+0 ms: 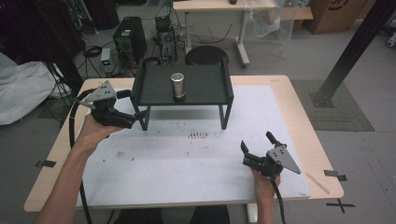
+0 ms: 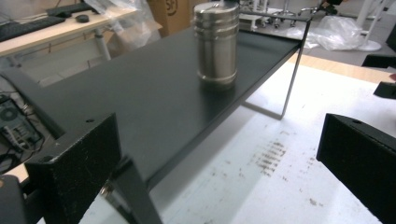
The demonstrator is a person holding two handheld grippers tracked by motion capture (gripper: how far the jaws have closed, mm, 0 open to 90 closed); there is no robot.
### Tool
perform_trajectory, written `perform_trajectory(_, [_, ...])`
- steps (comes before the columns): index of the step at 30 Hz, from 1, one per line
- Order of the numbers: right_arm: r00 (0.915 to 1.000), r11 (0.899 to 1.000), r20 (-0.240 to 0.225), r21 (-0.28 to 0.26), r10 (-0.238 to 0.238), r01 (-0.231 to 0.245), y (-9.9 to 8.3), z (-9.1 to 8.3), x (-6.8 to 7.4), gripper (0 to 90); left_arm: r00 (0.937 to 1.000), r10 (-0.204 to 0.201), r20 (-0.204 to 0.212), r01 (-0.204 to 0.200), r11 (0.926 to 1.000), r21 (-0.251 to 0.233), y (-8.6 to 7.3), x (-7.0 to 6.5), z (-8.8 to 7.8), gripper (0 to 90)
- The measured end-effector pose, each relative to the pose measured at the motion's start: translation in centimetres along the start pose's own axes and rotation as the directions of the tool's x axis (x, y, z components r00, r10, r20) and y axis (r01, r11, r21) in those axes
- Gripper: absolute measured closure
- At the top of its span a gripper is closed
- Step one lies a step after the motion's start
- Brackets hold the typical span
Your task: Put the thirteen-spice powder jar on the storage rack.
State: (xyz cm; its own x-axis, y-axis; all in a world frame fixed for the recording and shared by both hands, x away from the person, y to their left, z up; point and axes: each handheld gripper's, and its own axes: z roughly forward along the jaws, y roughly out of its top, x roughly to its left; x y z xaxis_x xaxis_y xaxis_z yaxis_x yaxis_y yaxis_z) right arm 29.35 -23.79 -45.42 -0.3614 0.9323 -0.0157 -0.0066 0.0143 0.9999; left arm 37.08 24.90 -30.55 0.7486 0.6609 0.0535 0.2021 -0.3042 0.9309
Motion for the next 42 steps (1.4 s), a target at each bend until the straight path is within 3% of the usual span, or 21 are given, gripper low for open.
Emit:
perform_trajectory(15, [1.0000, 1.000, -0.001, 0.002, 0.000, 0.000, 0.0, 0.0, 0.0, 2.1, 0.9983, -0.049, -0.033, 0.048, 0.9984, -0.029, -4.0, 0.2, -2.0, 0.6])
perform_trajectory(22, [1.0000, 1.000, -0.001, 0.003, 0.000, 0.000, 0.0, 0.0, 0.0, 2.2, 0.9961, -0.055, -0.069, 0.051, 0.9968, -0.061, -6.0, 0.3, -2.9, 0.7])
perform_trajectory(32, [1.0000, 1.000, -0.001, 0.004, -0.001, 0.001, 0.0, 0.0, 0.0, 2.3, 0.9870, -0.100, -0.126, 0.087, 0.9911, -0.101, -9.1, 0.5, -4.0, 1.0])
perform_trajectory(42, [1.0000, 1.000, 0.000, 0.003, -0.002, 0.002, 0.0, 0.0, 0.0, 2.3, 0.9776, -0.130, -0.166, 0.114, 0.9883, -0.102, -11.6, 0.9, -4.9, 1.1])
